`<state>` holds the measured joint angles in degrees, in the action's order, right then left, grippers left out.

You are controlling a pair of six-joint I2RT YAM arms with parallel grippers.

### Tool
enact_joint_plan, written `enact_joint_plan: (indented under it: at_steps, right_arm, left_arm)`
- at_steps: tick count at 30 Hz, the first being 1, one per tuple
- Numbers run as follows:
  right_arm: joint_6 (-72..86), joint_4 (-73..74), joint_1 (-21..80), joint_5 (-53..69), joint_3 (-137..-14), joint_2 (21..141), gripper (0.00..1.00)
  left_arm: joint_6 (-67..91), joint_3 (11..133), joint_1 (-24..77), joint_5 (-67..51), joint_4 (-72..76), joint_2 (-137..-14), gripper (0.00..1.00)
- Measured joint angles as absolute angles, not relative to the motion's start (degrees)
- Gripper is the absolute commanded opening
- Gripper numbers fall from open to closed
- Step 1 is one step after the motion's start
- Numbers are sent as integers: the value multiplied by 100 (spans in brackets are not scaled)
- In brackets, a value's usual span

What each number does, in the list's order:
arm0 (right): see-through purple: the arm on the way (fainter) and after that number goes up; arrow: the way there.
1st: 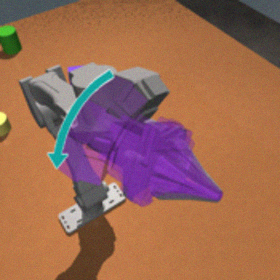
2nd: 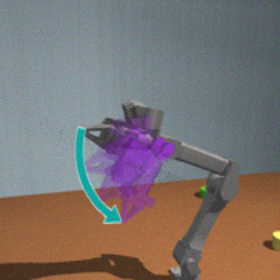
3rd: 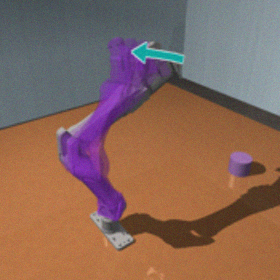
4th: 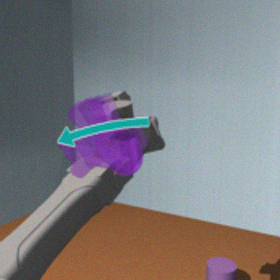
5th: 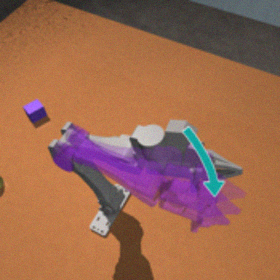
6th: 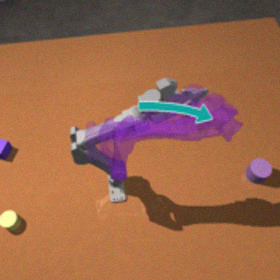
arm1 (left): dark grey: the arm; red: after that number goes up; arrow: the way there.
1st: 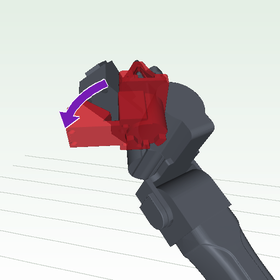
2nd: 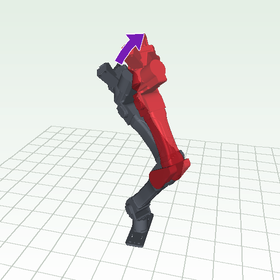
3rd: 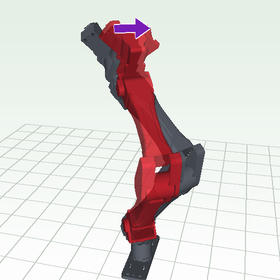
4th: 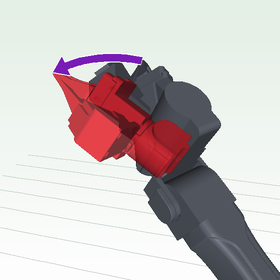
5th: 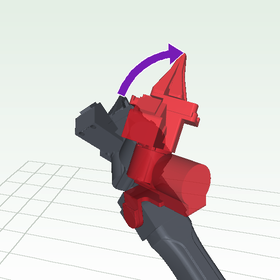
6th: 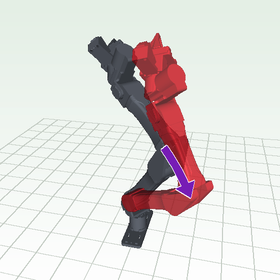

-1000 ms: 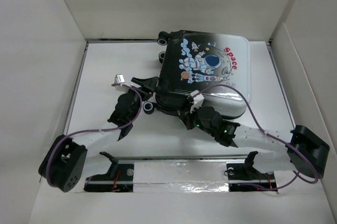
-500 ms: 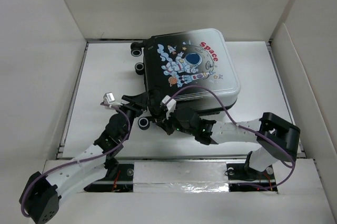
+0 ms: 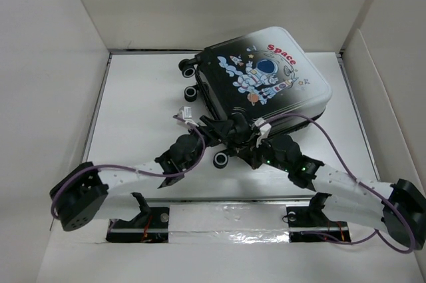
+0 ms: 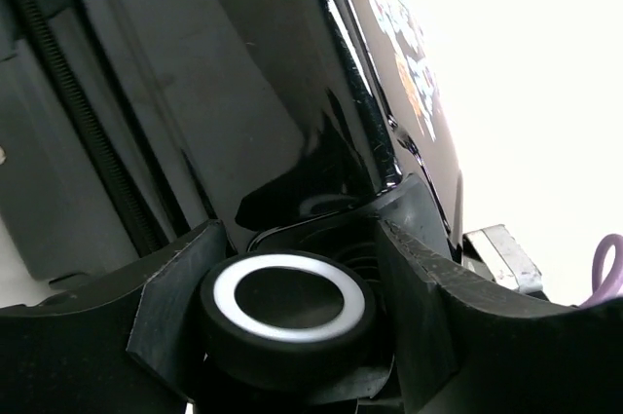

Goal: Pack the luggage

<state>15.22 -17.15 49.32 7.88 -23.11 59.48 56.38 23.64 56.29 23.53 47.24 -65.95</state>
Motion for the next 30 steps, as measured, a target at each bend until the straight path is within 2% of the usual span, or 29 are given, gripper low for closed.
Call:
enact_joint_plan:
  at_steps: [4, 8, 16, 19, 20, 22, 23, 26, 30]
  right_arm:
    - [1750, -1594, 4845, 360, -2064, 5551, 0]
    - [1981, -2128, 4971, -558, -1739, 5537, 0]
    - [2539, -4578, 5537, -1975, -1420, 6949, 0]
    - [2600, -4976, 5673, -2270, -1420, 7214, 0]
    - [2600, -4978, 5686, -2307, -1422, 7218, 0]
    - [2600, -4934, 5728, -2349, -1422, 7181, 0]
    - [2600, -4923, 5745, -2362, -1420, 7155, 0]
    - [2661, -4759, 5826, -2318, -1398, 6925, 0]
    - [2705, -4281, 5824, -2117, -1286, 6276, 0]
  left_arm:
    - [5568, 2947, 5627, 1966, 5140, -7544, 0]
    - [5494, 3457, 5612, 1686, 5137, -8071, 0]
    - [5564, 3511, 5586, 1848, 5133, -8125, 2]
    - [5568, 3511, 5586, 1868, 5118, -8103, 25]
    - [5555, 3511, 5588, 1865, 5083, -8073, 45]
    - [5492, 3511, 5590, 1817, 4877, -7933, 60]
    - [5452, 3511, 5610, 1822, 4698, -7802, 73]
    - [5111, 3514, 5747, 1715, 3881, -7129, 85]
    - [4698, 3588, 5413, 1455, 2842, -6130, 84]
